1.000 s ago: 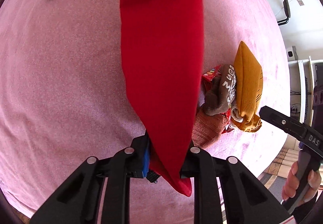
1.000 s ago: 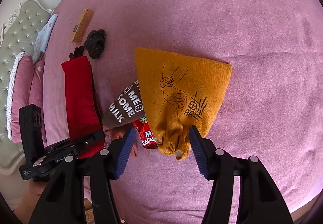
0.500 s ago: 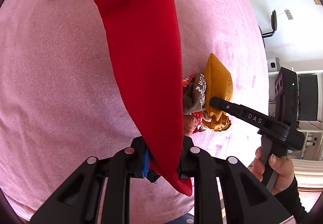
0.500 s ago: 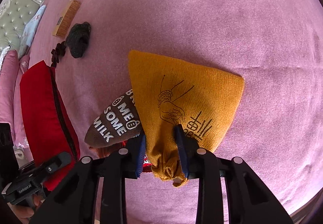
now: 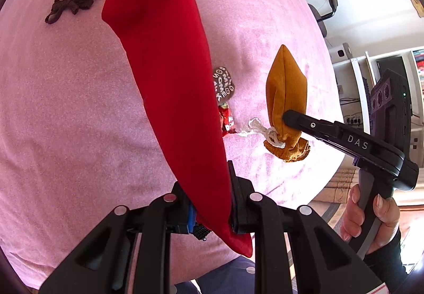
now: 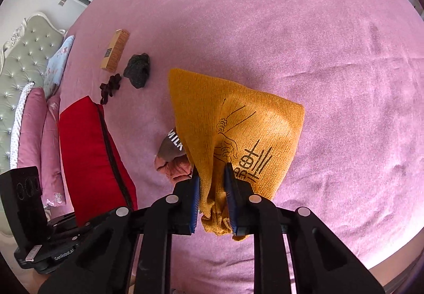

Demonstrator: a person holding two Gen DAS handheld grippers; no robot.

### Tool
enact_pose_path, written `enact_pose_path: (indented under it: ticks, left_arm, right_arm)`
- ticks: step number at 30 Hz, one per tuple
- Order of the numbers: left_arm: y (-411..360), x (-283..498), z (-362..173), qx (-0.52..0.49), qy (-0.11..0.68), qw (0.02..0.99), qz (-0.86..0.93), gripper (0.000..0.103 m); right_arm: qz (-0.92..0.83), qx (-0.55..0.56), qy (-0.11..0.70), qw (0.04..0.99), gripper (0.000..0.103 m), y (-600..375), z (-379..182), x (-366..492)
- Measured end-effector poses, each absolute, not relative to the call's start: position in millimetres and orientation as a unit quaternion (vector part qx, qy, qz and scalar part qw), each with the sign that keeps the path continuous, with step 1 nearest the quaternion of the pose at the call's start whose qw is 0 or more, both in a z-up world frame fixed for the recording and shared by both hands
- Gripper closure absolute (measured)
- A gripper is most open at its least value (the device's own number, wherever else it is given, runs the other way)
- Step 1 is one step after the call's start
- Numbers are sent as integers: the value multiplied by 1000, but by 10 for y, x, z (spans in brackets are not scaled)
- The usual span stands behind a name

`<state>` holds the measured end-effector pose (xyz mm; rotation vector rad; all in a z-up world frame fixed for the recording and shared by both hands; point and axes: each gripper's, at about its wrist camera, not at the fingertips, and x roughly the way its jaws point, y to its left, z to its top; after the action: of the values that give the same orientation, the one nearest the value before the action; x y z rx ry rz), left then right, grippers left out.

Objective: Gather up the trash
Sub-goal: 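Carry the red pouch and mustard bag to the yellow basin and release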

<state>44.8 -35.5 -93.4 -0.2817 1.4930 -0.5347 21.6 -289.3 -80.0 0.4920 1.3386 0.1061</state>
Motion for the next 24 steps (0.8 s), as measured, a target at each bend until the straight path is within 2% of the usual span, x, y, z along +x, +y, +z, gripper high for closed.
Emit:
enact_pose_path:
  ticks: [13,24]
  left_arm:
    - [-865,-51,-736,-53,662,679,-313,84]
    - [-2100,-745,-733,21,668,639,-381,84]
  right_arm:
    - [20,258,582,771,85,-3035,-488,-711]
    - [-51,312,559,766,85,-3971,-431,-1745]
